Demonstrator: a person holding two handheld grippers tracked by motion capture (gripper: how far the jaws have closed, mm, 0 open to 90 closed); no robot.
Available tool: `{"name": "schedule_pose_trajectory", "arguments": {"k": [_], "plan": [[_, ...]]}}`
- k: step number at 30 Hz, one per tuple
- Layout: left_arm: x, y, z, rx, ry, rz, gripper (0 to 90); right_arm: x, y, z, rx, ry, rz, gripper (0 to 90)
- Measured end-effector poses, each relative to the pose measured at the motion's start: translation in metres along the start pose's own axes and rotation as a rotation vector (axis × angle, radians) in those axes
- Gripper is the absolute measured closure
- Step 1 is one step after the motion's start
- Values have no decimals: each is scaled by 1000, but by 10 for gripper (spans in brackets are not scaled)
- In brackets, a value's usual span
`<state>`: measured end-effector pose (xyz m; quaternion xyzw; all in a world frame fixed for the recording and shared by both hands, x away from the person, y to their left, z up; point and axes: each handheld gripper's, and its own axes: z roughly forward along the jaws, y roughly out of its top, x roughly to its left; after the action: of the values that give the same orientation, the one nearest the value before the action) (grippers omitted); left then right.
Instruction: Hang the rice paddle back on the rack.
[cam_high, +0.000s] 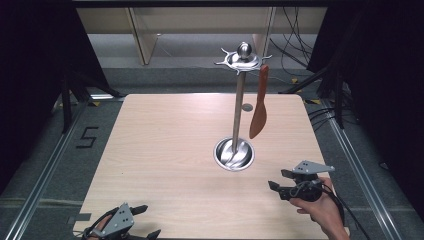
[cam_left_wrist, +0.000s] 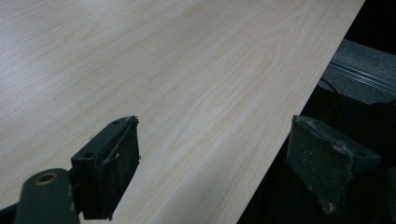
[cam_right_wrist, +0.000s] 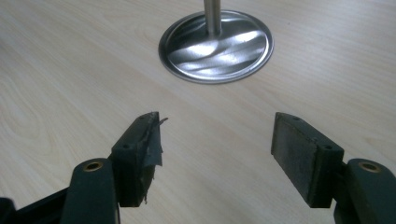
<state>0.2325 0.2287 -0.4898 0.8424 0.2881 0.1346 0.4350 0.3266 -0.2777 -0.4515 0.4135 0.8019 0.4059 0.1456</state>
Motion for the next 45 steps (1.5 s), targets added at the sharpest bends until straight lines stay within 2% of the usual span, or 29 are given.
{"name": "schedule_pose_trajectory", "arguments": {"k": [4, 5, 6, 8, 9, 14, 15, 16, 17, 18, 19, 22, 23, 24, 25, 26, 28, 29, 34, 35, 36, 39, 45], "plan": [[0, 0, 0, 1, -2, 1, 164, 1, -4, 2, 16, 4, 2, 340], [0, 0, 0, 2, -2, 1, 163, 0, -7, 3, 11, 5, -20, 339], [0, 0, -1, 4, -7, 2, 163, 2, -8, 3, 25, 14, 3, 338], [0, 0, -1, 5, -8, 2, 163, 1, -9, 3, 25, 12, -8, 338], [0, 0, -1, 4, -7, 2, 163, 3, -11, 3, 30, 9, 15, 337], [0, 0, -1, 3, -7, 1, 163, 3, -18, 5, 36, 15, 4, 336], [0, 0, -1, 3, -7, 1, 163, 5, -22, 5, 48, 11, 21, 335], [0, 0, -1, 4, -7, 2, 163, 3, -23, 5, 55, 10, 4, 335], [0, 0, -1, 5, -8, 2, 163, 4, -25, 5, 50, 9, 24, 335], [0, 0, -1, 5, -8, 3, 163, 4, -26, 4, 54, -6, 17, 335], [0, 0, -1, 4, -7, 3, 163, 4, -27, 3, 60, 7, 30, 335], [0, 0, -1, 4, -7, 3, 163, 2, -30, 3, 51, 1, 14, 334], [0, 0, -1, 6, -6, 4, 164, 4, -33, 0, 58, 2, 41, 334], [0, 0, 0, 1, 2, 2, 163, 2, -34, 0, 43, 4, 11, 333], [0, 0, 0, 5, -4, 3, 163, 2, -35, 0, 46, 2, 7, 333], [0, 0, 0, 3, -1, 4, 163, 5, -37, -1, 44, -4, 40, 333], [0, 0, 0, 3, 0, 3, 163, 5, -38, -2, 54, -3, 34, 333], [-1, 0, 1, -8, -6, -14, 163, 6, -41, -3, 46, 0, 29, 331], [-1, 0, 1, -9, -9, -17, 163, 7, -46, -3, 36, -5, 40, 330], [-1, 0, 1, -9, -8, -18, 164, 5, -46, -4, 45, -10, 18, 329], [-1, 0, 0, -4, -12, -17, 163, 8, -47, -4, 53, -6, 52, 329], [-1, 0, 0, -3, -12, -17, 163, 7, -48, -4, 40, -9, 32, 328], [-2, 0, 1, -15, -6, -18, 163, 8, -49, -4, 32, -12, 45, 328]]}}
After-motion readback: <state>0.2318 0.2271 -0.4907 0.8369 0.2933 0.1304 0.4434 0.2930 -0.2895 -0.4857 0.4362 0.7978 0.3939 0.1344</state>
